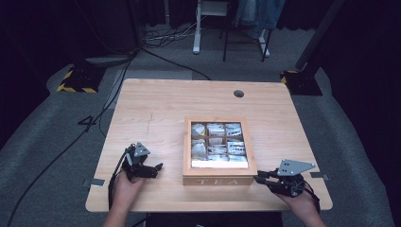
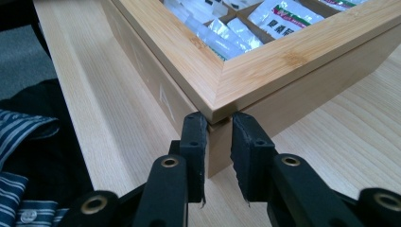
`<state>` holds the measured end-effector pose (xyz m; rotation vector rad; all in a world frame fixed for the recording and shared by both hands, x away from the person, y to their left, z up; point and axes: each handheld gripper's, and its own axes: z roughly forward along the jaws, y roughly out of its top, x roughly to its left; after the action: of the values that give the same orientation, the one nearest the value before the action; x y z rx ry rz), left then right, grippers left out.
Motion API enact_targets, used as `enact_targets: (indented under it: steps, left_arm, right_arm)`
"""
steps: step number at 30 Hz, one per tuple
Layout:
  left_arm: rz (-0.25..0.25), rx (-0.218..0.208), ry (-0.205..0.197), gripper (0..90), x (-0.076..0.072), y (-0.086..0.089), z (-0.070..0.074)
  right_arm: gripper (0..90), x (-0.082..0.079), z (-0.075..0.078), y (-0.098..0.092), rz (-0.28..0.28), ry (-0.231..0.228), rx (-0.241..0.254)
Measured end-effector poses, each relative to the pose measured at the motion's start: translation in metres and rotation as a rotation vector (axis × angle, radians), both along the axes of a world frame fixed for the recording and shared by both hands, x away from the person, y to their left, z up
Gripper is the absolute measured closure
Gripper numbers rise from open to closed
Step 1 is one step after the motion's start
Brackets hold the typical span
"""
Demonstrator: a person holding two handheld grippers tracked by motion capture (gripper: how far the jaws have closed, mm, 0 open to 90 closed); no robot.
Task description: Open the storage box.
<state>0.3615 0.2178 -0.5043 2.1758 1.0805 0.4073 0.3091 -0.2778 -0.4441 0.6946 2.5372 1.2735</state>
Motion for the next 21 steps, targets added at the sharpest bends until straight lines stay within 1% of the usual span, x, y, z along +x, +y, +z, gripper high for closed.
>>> enact_targets:
  steps: [3, 6, 8, 10, 14, 17, 18, 21]
  left_arm:
    - [0.0, 0.0, 0.0, 11.7, 0.0, 0.0, 0.0]
    - [0.0, 0.0, 0.0, 11.7, 0.0, 0.0, 0.0]
    - [0.0, 0.0, 0.0, 11.6, 0.0, 0.0, 0.0]
    - [0.001, 0.0, 0.0, 11.7, 0.0, 0.0, 0.0]
    - [0.001, 0.0, -0.001, 11.6, 0.0, 0.0, 0.0]
    - [0.001, 0.0, -0.001, 11.7, 0.0, 0.0, 0.0]
    - [0.001, 0.0, -0.001, 11.6, 0.0, 0.0, 0.0]
    - [0.005, -0.001, 0.001, 11.6, 0.0, 0.0, 0.0]
  right_arm:
    - [73.8, 0.001, 0.002, -0.001, -0.006, 0.007, 0.017]
    - [73.1, 0.001, 0.004, -0.001, -0.012, 0.004, 0.022]
    - [72.0, 0.0, 0.007, -0.001, -0.022, 0.0, 0.037]
    - [68.8, -0.001, 0.012, 0.0, -0.04, -0.022, 0.037]
    - [64.6, -0.002, 0.019, 0.001, -0.055, -0.055, 0.047]
    - [62.6, -0.002, 0.023, 0.002, -0.063, -0.067, 0.049]
    - [61.0, -0.002, 0.027, 0.003, -0.068, -0.09, 0.048]
    - [57.9, -0.001, 0.034, 0.005, -0.076, -0.118, 0.047]
